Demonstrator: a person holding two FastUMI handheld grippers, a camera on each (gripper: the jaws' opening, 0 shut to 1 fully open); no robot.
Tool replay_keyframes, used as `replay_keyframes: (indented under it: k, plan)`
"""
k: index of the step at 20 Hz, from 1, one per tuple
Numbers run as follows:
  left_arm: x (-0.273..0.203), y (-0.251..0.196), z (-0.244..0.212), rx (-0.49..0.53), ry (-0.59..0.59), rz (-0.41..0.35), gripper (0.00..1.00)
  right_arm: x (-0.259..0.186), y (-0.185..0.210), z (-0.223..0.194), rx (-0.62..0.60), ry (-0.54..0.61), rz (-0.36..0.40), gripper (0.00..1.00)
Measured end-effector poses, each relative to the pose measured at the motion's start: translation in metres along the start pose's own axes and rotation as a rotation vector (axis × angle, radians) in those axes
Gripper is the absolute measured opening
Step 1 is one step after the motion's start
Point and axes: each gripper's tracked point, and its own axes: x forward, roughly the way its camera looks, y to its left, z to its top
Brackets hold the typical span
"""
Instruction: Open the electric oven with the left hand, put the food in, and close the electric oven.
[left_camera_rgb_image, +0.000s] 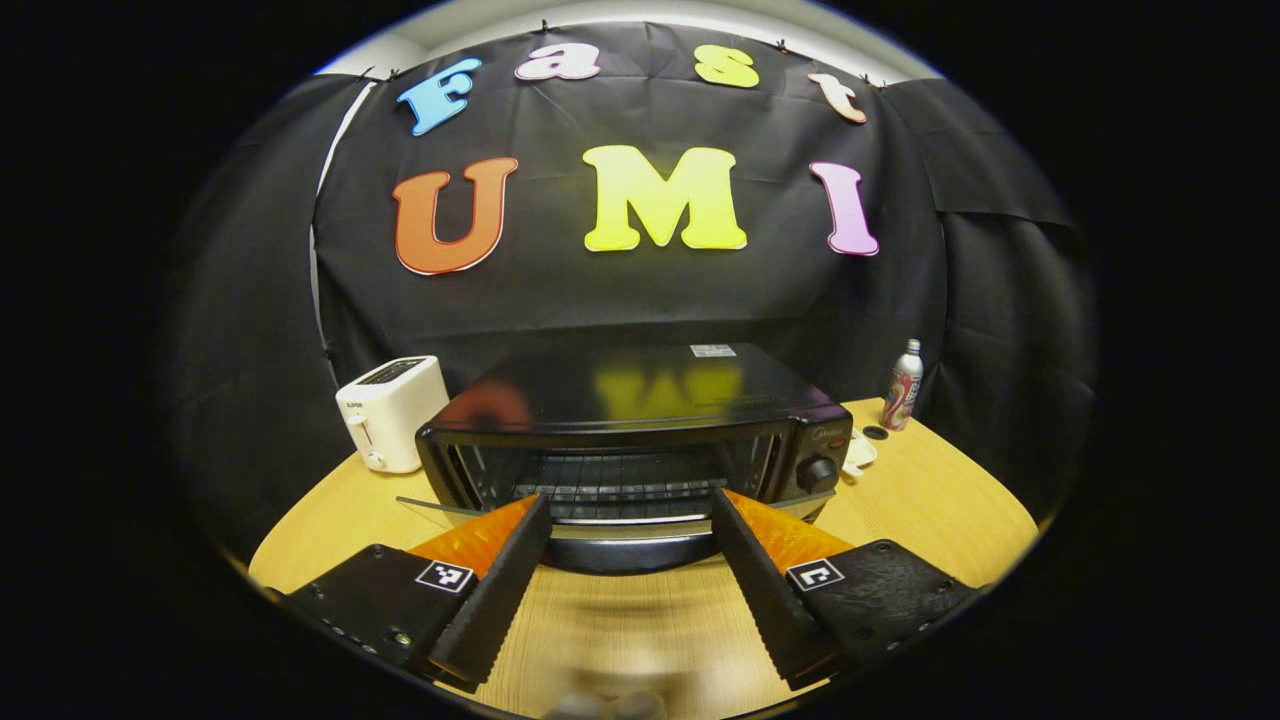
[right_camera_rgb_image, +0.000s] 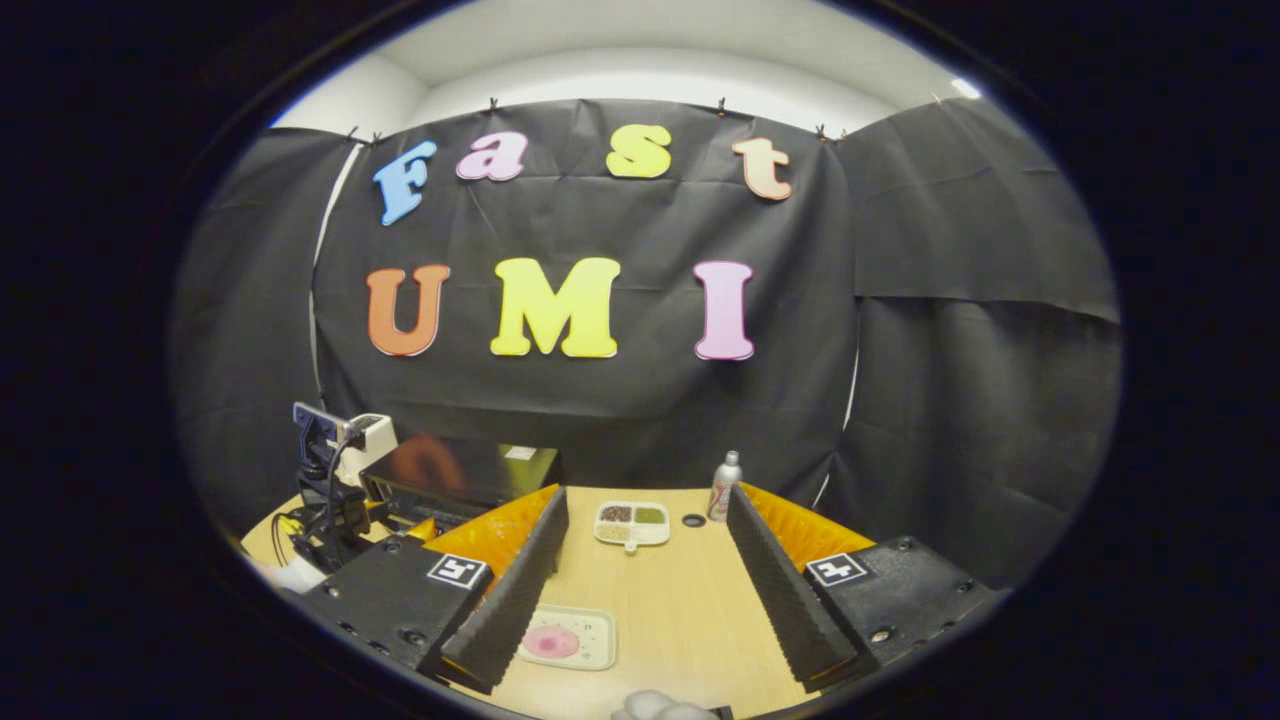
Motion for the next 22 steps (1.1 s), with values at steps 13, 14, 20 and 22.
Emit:
replay_keyframes:
  k: [13,14,20,22]
  plan:
    - [-0.038,-0.003,-0.072,-0.010,0.112,0.000,0.98,-0.021,0.003,-0.021,-0.015,0.039,0.001,0.97]
    - [-0.040,-0.003,-0.075,-0.012,0.119,0.000,0.98,-0.021,0.004,-0.022,-0.017,0.044,-0.001,0.97]
    - [-0.044,-0.006,-0.105,-0.016,0.182,-0.002,0.98,-0.027,0.005,-0.036,-0.019,0.071,-0.001,1.00]
    - [-0.045,-0.005,-0.117,-0.015,0.208,-0.003,0.98,-0.027,0.004,-0.039,-0.022,0.076,-0.007,0.97]
